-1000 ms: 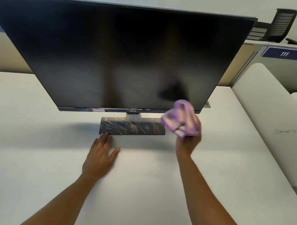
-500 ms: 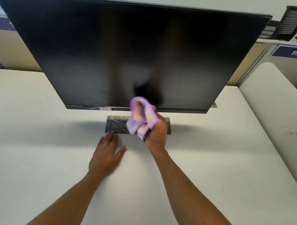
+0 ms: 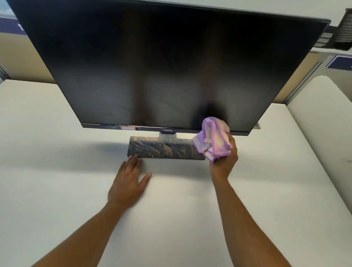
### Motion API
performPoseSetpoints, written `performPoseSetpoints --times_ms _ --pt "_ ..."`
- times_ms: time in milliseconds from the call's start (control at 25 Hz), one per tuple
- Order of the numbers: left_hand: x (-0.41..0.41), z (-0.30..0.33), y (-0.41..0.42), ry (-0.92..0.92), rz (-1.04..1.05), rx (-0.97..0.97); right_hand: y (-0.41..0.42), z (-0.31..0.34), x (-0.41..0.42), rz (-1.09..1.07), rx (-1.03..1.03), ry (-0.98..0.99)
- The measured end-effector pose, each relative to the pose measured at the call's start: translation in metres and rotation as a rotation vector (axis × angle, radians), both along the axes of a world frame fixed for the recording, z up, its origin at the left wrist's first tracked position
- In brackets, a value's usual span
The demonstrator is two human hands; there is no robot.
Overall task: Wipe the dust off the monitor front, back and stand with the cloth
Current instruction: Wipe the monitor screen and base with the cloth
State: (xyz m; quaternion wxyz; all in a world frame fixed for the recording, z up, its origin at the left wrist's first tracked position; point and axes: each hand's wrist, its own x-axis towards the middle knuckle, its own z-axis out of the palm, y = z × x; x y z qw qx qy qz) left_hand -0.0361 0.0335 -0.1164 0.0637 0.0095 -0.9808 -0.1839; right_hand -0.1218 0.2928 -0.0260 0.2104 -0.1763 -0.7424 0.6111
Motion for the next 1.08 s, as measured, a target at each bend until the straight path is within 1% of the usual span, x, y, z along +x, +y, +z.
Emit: performPoseSetpoints --times_ms 40,120,160,200,280,320,360,400,480,560,600,640,720,760,880,920,960,1080 --pt "0.000 0.000 0.000 0.000 -0.002 -0.001 -0.011 -0.002 0.004 0.053 0.031 -0.016" --pt "0.000 0.001 0.001 0.001 -0.001 -0.004 -0.038 -0.009 0.010 0.208 -0.131 -0.002" --pt "0.000 0.002 0.001 0.005 -0.001 -0.004 -0.049 -0.011 0.012 0.299 -0.138 -0.009" --pt "0.000 0.002 0.001 0.011 -0.001 -0.004 -0.060 -0.010 0.011 0.385 -0.115 -0.010" --pt "0.000 0.002 0.000 0.014 -0.005 -0.008 -0.083 0.000 0.007 0.439 -0.021 -0.016" --pt "0.000 0.001 0.000 0.012 -0.008 -0.012 -0.089 0.005 0.009 0.476 0.001 -0.024" --pt "0.000 0.001 -0.001 0.012 -0.007 -0.013 -0.091 0.007 0.010 0.491 0.016 0.007" --pt "0.000 0.001 -0.001 0.015 -0.003 -0.011 -0.087 0.008 0.012 0.471 -0.047 0.070" --pt "0.000 0.000 -0.001 0.015 0.005 -0.007 -0.066 0.005 0.016 0.321 -0.094 0.190" --pt "0.000 -0.001 0.000 0.011 0.002 -0.010 -0.036 -0.005 0.013 0.135 -0.097 0.220" --pt "0.000 -0.002 0.000 0.011 0.000 -0.012 -0.023 -0.011 0.011 0.092 -0.081 0.193" --pt "0.000 -0.001 0.000 0.013 0.000 -0.013 -0.014 -0.015 0.011 0.096 -0.059 0.159" --pt "0.000 -0.001 0.000 0.013 -0.005 -0.013 -0.019 -0.019 0.009 0.179 -0.030 0.111" --pt "0.000 -0.001 0.000 0.015 -0.007 -0.010 -0.028 -0.019 0.007 0.192 0.021 0.111" --pt "0.000 0.000 0.000 0.028 0.007 0.000 -0.063 -0.016 0.011 0.150 0.274 0.131" --pt "0.000 -0.001 0.000 0.034 0.006 -0.003 -0.075 -0.018 0.012 0.185 0.355 0.120" --pt "0.000 -0.001 0.000 0.039 0.002 -0.004 -0.086 -0.017 0.014 0.272 0.416 0.104" --pt "0.000 0.000 -0.001 0.057 -0.026 0.051 -0.110 -0.012 0.018 0.614 0.435 0.083"
